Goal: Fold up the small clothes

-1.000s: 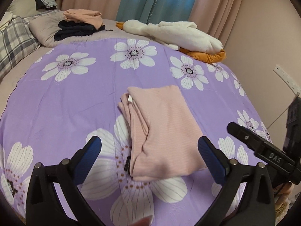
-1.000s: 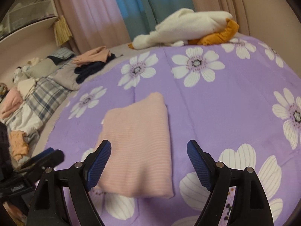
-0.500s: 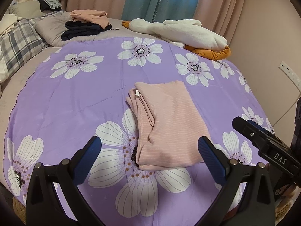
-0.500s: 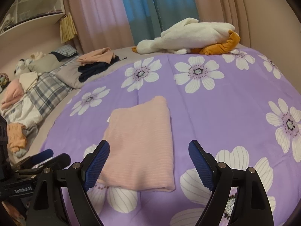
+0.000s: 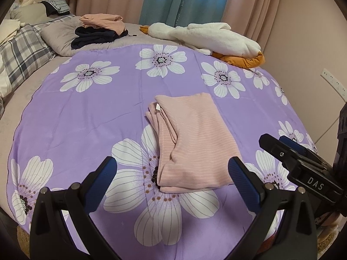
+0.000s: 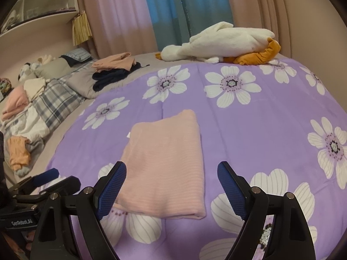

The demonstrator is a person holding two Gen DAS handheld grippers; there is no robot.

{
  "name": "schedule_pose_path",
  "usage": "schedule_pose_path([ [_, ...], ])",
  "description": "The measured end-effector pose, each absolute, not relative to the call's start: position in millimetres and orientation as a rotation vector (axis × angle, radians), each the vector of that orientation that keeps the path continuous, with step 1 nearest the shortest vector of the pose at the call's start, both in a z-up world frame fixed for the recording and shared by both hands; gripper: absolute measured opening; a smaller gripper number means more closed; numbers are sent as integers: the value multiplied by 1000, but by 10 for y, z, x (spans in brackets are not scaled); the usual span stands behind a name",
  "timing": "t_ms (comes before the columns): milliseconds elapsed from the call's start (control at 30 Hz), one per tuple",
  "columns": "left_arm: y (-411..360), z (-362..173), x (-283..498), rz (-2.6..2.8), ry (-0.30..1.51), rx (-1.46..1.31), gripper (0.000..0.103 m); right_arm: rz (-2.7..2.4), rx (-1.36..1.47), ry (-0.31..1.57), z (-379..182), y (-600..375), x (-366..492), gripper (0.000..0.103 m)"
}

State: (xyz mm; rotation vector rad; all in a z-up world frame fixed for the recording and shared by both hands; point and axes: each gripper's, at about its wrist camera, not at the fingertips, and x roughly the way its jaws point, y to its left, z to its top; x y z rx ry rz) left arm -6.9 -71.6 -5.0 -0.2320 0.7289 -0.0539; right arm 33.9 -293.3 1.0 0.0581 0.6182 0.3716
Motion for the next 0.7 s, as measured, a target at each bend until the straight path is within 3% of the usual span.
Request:
schedule_pose_path([
  [700,-779,-72,-92,-76,740,-209,102,360,58,627,-4,-2929,339,86],
])
